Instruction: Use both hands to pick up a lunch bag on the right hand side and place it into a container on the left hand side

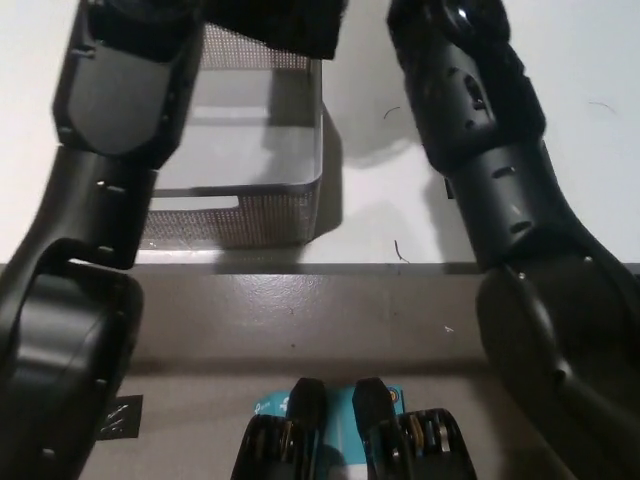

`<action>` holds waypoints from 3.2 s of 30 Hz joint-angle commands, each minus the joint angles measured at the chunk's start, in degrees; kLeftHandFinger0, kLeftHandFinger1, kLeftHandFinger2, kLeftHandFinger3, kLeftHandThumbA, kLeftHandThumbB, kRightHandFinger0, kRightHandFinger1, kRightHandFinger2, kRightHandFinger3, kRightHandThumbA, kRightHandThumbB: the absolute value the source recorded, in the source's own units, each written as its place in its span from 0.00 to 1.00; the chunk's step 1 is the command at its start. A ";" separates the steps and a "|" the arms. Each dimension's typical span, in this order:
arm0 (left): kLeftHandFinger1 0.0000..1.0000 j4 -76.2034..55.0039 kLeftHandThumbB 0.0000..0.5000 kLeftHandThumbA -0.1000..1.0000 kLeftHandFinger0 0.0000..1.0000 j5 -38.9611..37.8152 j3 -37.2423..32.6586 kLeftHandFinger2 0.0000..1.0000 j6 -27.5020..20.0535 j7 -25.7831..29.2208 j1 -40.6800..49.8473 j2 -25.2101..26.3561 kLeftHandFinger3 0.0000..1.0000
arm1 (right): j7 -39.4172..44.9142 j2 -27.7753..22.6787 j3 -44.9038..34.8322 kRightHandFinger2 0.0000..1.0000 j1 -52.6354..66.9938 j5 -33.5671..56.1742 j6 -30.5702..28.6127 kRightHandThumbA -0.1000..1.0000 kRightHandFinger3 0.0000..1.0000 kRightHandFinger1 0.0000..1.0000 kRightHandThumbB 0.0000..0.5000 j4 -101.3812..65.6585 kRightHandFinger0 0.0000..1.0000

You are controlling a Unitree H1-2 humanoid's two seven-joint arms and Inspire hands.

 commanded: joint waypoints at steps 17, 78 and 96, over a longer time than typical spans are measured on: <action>1.00 -11.52 0.48 1.00 1.00 -4.96 4.91 1.00 1.63 -4.29 11.06 1.18 1.00 | 8.09 10.50 0.93 1.00 -5.32 -1.99 -6.57 1.00 1.00 1.00 0.19 14.22 1.00; 1.00 -65.48 0.22 1.00 1.00 -16.10 10.33 1.00 -5.54 -16.31 70.44 13.39 1.00 | 13.40 -16.58 10.33 1.00 67.27 -4.91 8.20 1.00 1.00 1.00 0.31 -74.54 1.00; 1.00 -48.54 0.12 1.00 1.00 -6.55 4.76 1.00 -33.63 -14.61 83.39 -4.04 1.00 | 18.08 -0.54 16.53 1.00 85.94 -6.59 -13.73 1.00 1.00 1.00 0.59 -57.66 1.00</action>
